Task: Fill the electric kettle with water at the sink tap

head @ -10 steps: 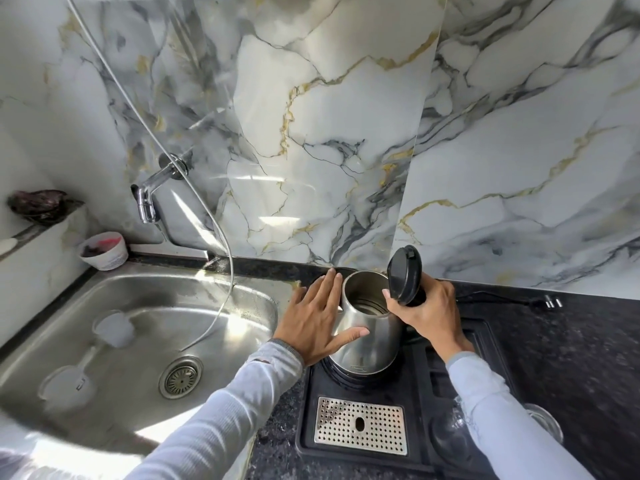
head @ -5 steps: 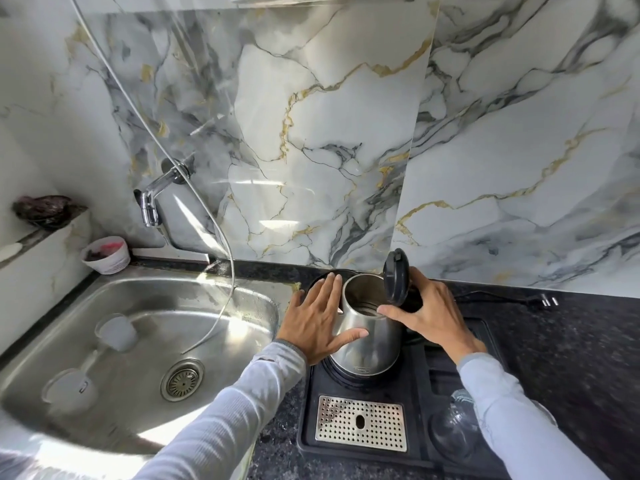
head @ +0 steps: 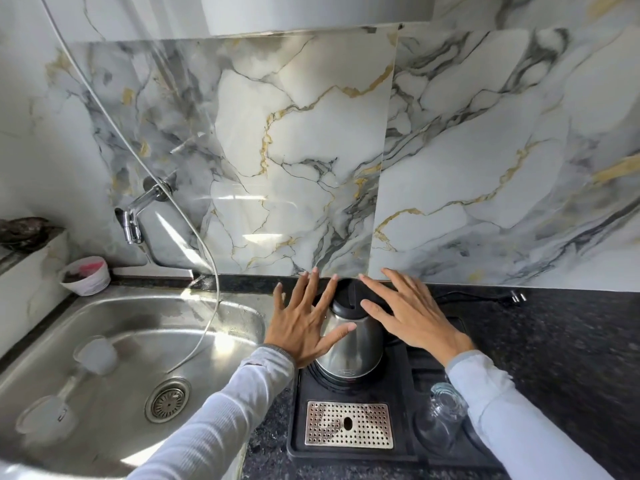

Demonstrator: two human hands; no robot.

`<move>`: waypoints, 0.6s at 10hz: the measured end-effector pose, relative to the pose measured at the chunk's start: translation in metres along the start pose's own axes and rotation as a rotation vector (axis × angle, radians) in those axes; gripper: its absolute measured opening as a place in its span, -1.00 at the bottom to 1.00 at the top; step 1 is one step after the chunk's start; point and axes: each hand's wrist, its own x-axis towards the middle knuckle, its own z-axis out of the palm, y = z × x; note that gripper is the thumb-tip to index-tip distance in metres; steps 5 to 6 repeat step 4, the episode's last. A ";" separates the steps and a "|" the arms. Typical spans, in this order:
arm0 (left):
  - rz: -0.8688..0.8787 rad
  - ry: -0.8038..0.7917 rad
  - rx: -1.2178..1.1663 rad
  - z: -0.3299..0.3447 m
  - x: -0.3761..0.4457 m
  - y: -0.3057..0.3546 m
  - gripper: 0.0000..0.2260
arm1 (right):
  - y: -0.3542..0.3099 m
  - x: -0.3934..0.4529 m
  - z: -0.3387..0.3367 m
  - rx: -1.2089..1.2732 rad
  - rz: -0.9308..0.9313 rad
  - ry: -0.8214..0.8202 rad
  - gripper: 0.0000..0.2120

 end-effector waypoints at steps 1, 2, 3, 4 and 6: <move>-0.025 0.007 0.016 0.000 -0.001 0.001 -0.23 | -0.006 -0.001 -0.008 -0.034 0.031 -0.072 -0.36; -0.033 -0.026 0.021 0.003 -0.001 0.003 -0.25 | -0.009 0.002 -0.013 -0.085 0.045 -0.112 -0.36; -0.043 -0.076 0.027 -0.005 -0.002 0.004 -0.25 | -0.018 -0.001 -0.018 -0.128 0.062 -0.110 -0.33; -0.040 -0.012 0.048 -0.019 -0.002 0.006 -0.23 | -0.024 -0.008 -0.016 -0.162 0.046 0.055 -0.23; -0.040 -0.012 0.048 -0.019 -0.002 0.006 -0.23 | -0.024 -0.008 -0.016 -0.162 0.046 0.055 -0.23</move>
